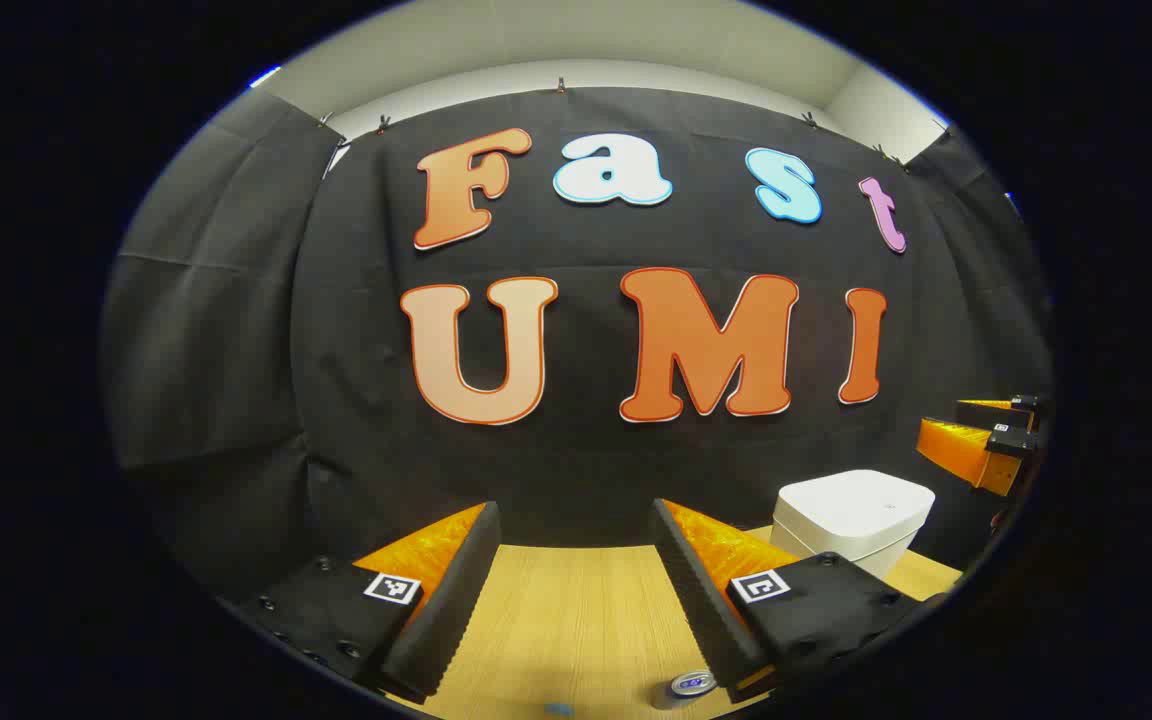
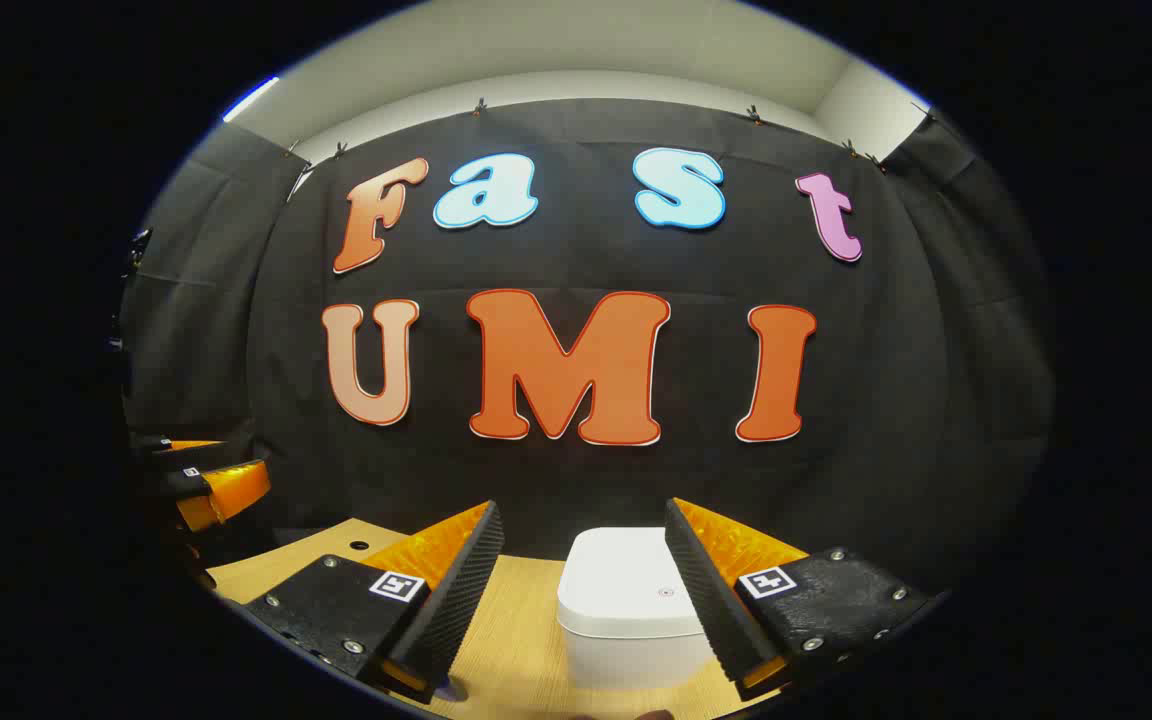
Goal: Press the lid of the desktop garbage bin to open it, pick up the crumpled paper on the desktop and throw it into the bin, then pick up the pop can on the desktop and drop it into the bin, and finally close the garbage bin lid.
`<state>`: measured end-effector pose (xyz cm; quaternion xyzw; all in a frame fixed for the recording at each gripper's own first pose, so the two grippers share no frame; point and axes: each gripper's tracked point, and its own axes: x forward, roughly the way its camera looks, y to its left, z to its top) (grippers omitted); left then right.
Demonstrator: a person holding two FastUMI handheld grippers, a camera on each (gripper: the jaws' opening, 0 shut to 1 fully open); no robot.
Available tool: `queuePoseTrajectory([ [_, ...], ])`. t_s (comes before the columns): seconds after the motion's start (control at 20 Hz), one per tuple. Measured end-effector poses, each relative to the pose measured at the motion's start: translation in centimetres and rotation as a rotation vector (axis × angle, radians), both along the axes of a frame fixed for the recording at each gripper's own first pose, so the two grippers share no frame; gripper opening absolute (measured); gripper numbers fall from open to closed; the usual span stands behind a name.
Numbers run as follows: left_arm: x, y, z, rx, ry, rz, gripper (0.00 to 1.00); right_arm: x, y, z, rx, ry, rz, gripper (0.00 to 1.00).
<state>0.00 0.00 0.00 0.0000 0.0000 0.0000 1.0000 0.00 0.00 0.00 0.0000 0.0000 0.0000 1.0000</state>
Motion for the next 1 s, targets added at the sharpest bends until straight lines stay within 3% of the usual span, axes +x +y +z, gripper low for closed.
queuePoseTrajectory([
  [0.6, 0.9, -1.8, -0.6, -0.03, 0.015, 0.004, 0.97, -0.3, -1.7, -0.7, -0.022, 0.024, -0.004, 1.0],
  [1.0, 0.8, -2.2, -1.0, -0.001, 0.025, 0.016, 0.97, 0.4, -3.3, -1.9, -0.052, 0.069, -0.014, 0.97],
])
